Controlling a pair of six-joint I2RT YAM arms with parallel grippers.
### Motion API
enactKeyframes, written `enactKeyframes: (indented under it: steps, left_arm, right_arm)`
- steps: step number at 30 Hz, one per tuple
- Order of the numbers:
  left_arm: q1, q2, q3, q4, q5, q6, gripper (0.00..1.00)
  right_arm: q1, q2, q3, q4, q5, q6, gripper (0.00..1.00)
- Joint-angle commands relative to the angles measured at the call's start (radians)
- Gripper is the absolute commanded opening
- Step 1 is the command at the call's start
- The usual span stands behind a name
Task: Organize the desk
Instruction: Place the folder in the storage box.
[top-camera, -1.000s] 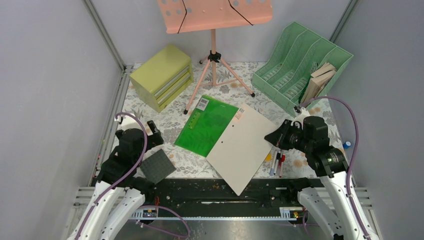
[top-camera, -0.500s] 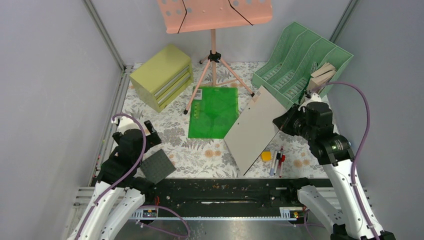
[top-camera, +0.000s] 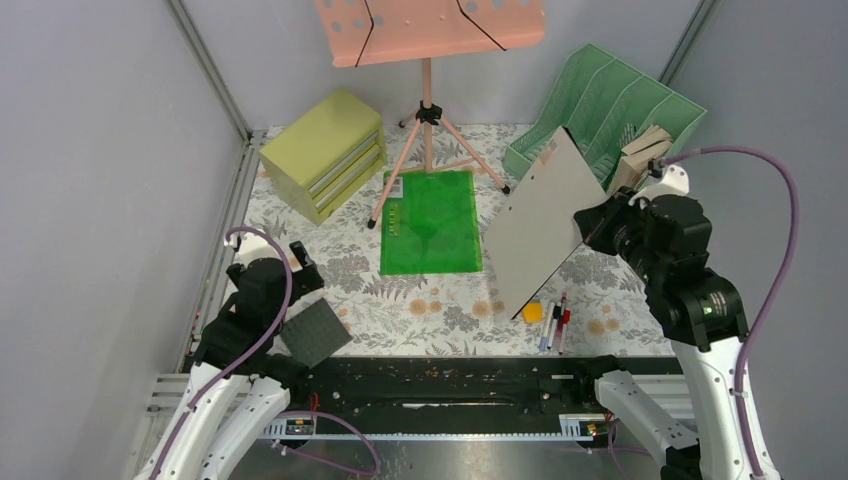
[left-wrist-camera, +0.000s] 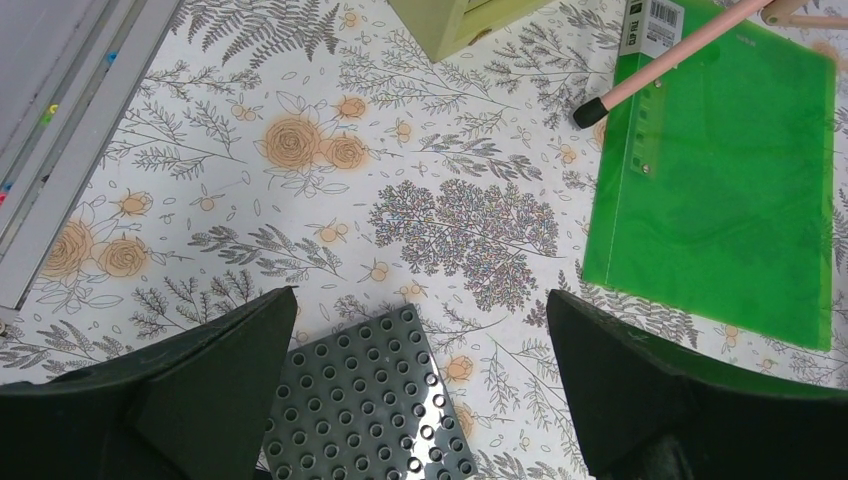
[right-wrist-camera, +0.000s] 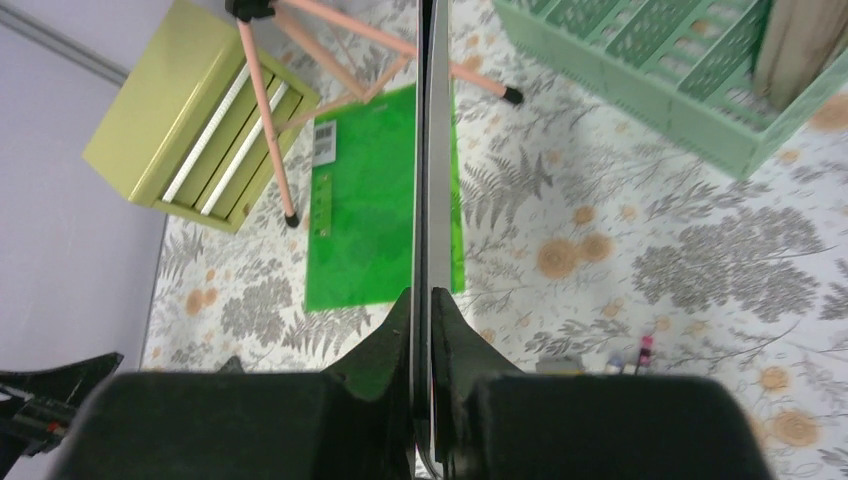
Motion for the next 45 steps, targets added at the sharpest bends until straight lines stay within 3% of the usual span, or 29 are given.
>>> enactKeyframes:
  steps: [1,11,17,23,30,38,45]
  left_arm:
    - [0.003,-0.007,0.025,0.012,0.027,0.015,0.99]
    - [0.003,0.017,0.035,0.012,0.096,0.015,0.99]
    - [0.004,0.019,0.036,0.011,0.101,0.006,0.99]
    - [0.003,0.024,0.033,0.012,0.111,0.001,0.99]
    - [0.003,0.046,0.037,0.01,0.119,0.001,0.99]
    - [0.003,0.065,0.041,0.014,0.126,0.001,0.99]
    - [0.003,0.08,0.046,0.014,0.138,-0.005,0.99]
  right_arm:
    - [-0.001,0.011,0.12,0.051,0.121,-0.076,0.0]
    - [0.0,0.097,0.253,0.075,0.433,-0.183,0.0]
    - [0.0,0.163,0.318,0.113,0.524,-0.184,0.0]
    - [0.0,0.279,0.429,0.112,0.516,-0.143,0.0]
    - [0.0,0.395,0.548,0.094,0.701,-0.136,0.0]
    - [0.0,0.487,0.621,0.144,0.857,-0.224,0.0]
    - [-0.001,0.575,0.702,0.197,0.862,-0.295,0.0]
